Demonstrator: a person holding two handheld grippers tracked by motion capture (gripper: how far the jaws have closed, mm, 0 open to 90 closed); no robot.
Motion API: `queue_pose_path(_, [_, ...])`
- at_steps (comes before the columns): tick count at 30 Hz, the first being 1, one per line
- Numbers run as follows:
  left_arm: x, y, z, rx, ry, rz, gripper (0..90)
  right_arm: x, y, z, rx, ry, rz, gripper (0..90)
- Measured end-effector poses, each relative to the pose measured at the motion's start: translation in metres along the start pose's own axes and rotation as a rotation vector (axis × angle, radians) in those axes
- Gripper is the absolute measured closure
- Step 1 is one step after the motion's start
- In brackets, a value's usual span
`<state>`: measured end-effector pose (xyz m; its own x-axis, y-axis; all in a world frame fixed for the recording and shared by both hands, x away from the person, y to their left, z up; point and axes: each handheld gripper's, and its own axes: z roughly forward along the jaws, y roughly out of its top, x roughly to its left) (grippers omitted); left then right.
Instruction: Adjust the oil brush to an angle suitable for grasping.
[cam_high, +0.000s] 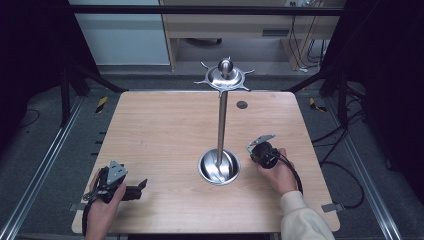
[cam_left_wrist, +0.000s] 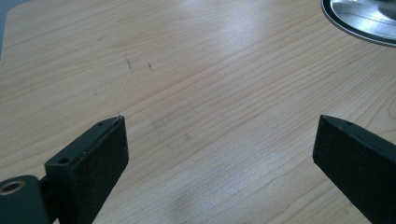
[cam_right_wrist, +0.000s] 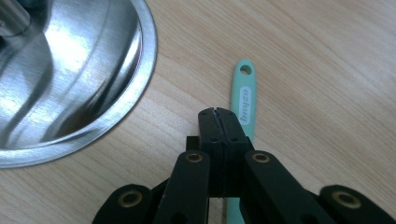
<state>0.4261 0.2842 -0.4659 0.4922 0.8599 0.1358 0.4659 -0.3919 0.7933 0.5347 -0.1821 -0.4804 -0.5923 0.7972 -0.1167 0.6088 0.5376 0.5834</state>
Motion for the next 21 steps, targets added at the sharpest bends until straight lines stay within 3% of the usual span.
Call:
queue_pose_path(9, [-0.001, 0.000, 0.000, 0.001, -0.001, 0.004, 3.1, -0.002, -0.002, 0.002, 0.038, -0.043, -0.003, 90.0])
queue_pose_path(13, [-0.001, 0.000, 0.000, 0.004, 0.000, 0.005, 3.1, -0.007, -0.003, 0.001, 0.046, -0.076, 0.031, 90.0])
queue_pose_path(17, [-0.002, -0.001, 0.000, 0.008, 0.004, 0.007, 3.1, -0.009, -0.003, -0.004, 0.032, -0.057, 0.074, 89.1])
queue_pose_path(21, [-0.002, -0.002, 0.000, 0.014, 0.008, 0.004, 3.1, -0.013, 0.003, -0.020, 0.030, -0.027, 0.113, 85.6])
